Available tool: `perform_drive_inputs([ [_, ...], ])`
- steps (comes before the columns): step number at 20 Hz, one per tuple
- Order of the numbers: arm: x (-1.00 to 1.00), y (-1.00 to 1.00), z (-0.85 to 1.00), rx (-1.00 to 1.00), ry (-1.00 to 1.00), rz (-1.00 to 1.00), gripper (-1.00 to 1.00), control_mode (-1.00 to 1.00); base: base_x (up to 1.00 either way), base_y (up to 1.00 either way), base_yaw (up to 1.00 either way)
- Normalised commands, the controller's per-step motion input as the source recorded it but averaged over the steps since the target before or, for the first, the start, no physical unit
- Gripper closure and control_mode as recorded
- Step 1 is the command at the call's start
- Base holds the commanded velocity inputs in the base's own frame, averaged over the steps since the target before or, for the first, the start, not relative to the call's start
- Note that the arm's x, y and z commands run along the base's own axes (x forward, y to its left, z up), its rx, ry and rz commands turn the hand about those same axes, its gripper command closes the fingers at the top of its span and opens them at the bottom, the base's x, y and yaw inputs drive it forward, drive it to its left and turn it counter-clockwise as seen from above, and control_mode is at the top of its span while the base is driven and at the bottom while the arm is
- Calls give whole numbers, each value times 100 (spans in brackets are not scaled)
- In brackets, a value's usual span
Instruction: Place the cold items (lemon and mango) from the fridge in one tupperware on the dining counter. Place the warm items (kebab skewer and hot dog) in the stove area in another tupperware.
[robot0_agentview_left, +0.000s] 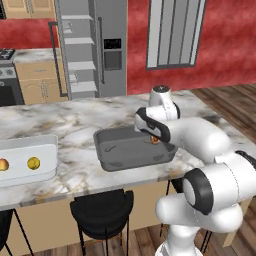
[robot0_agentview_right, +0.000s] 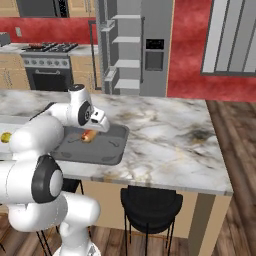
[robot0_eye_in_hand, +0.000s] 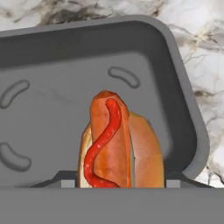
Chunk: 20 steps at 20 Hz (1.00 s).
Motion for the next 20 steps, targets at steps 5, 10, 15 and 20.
perform_drive_inputs([
  [5, 54, 0, -42, 0, 2, -3, 100, -100, 0, 0, 0],
  [10, 18, 0, -31, 0, 0, -22, 100, -100, 0, 0, 0],
  [15, 3, -3, -37, 7, 0, -37, 100, -100, 0, 0, 0],
  [20, 21, -13, -34, 9, 1, -32, 100, -100, 0, 0, 0],
])
